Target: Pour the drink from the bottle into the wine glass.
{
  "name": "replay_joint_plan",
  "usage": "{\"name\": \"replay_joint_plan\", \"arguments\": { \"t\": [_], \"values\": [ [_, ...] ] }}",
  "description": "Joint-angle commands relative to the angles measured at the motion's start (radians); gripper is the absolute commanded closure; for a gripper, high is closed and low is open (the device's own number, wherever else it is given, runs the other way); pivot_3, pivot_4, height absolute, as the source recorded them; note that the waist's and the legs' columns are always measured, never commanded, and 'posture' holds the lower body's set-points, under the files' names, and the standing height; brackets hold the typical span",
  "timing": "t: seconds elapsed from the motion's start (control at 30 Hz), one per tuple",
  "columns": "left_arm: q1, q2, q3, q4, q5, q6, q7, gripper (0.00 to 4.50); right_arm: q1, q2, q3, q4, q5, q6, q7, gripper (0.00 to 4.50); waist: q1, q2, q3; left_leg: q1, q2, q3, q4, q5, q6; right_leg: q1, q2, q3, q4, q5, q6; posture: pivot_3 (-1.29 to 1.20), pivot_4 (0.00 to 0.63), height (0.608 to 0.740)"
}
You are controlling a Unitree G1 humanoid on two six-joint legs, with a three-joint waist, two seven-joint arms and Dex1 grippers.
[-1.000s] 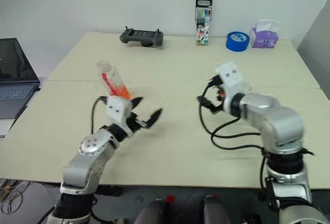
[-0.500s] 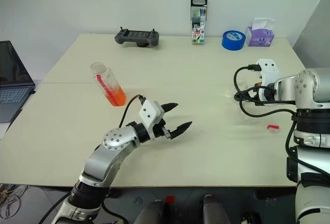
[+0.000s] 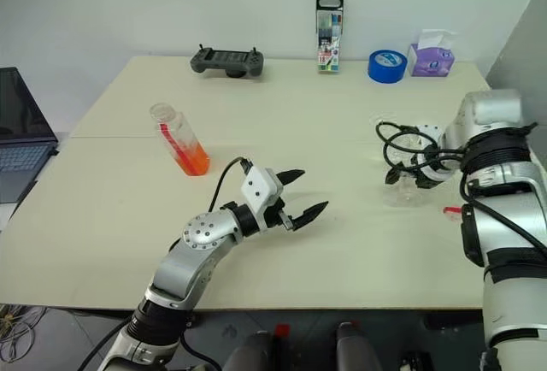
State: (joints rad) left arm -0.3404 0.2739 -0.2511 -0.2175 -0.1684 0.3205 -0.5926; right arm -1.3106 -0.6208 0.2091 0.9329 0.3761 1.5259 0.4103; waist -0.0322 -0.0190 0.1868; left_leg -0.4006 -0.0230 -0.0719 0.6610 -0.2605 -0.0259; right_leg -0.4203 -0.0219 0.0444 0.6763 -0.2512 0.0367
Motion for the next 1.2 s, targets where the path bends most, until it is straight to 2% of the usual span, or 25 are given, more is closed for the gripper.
{"name": "replay_joint_plan", "arguments": {
  "t": [0.03,0.23,0.43,0.53,0.77,0.87,1.03,1.1,1.2],
  "values": [
    [0.013,-0.008,0.003,-0.044,0.007,-0.01,0.019,0.02,-0.054,0.012,0.024,0.072,-0.069,-0.088,0.057,0.0,0.0,0.0,0.0,0.0,0.0,0.0,0.0,0.0,0.0,0.0,0.0,0.0,0.0,0.0,0.0,0.0,0.15,0.74],
    [0.047,-0.012,-0.001,-0.08,0.014,0.001,0.037,0.02,-0.077,0.044,0.001,0.232,-0.188,-0.288,0.061,0.0,0.0,0.0,0.0,0.0,0.0,0.0,0.0,0.0,0.0,0.0,0.0,0.0,0.0,0.0,0.0,0.0,0.15,0.74],
    [0.055,-0.012,0.003,-0.092,0.014,0.007,0.047,0.02,-0.094,0.068,-0.019,0.318,-0.274,-0.404,0.075,0.0,0.0,0.0,0.0,0.0,0.0,0.0,0.0,0.0,0.0,0.0,0.0,0.0,0.001,0.0,0.0,0.0,0.15,0.74],
    [0.055,-0.013,0.001,-0.093,0.016,0.009,0.049,0.0,-0.107,0.083,-0.033,0.342,-0.302,-0.437,0.081,0.54,0.0,0.0,0.0,0.001,0.0,0.0,0.0,0.0,0.0,0.0,0.0,0.0,0.001,0.0,0.0,0.0,0.15,0.74],
    [0.048,-0.012,0.004,-0.088,0.014,0.012,0.053,0.0,-0.144,0.096,-0.072,0.362,-0.342,-0.479,0.093,3.02,0.0,0.001,0.0,0.001,0.0,-0.001,0.0,0.0,0.0,0.0,0.0,0.0,0.001,0.0,0.0,0.0,0.15,0.74],
    [0.043,-0.009,0.006,-0.082,0.014,0.013,0.053,0.0,-0.161,0.097,-0.053,0.343,-0.369,-0.5,0.151,4.07,0.0,0.001,0.001,0.001,0.0,0.0,0.0,0.0,0.0,0.0,0.0,0.001,0.001,0.0,0.0,0.0,0.15,0.74],
    [0.022,-0.004,0.029,-0.059,0.011,0.017,0.059,0.0,-0.192,0.108,-0.057,0.244,-0.377,-0.519,0.227,4.15,-0.001,0.002,0.001,0.001,0.0,0.0,0.0,0.0,0.0,-0.001,0.0,0.001,0.002,0.0,0.0,0.0,0.15,0.74],
    [0.007,0.005,0.054,-0.045,0.016,0.018,0.071,0.0,-0.171,0.138,-0.102,0.057,-0.321,-0.499,0.239,4.15,-0.004,0.003,0.002,0.0,0.0,-0.001,0.0,0.0,0.0,-0.001,0.0,0.001,0.002,0.0,0.0,0.0,0.15,0.74],
    [-0.008,0.031,0.084,-0.029,0.017,0.019,0.068,0.0,-0.048,0.181,-0.121,-0.258,-0.297,-0.58,0.212,4.15,-0.011,0.004,0.002,0.0,0.001,-0.002,0.0,0.0,0.0,-0.002,0.001,0.001,0.003,0.0,0.0,0.0,0.15,0.74]
  ]
}}
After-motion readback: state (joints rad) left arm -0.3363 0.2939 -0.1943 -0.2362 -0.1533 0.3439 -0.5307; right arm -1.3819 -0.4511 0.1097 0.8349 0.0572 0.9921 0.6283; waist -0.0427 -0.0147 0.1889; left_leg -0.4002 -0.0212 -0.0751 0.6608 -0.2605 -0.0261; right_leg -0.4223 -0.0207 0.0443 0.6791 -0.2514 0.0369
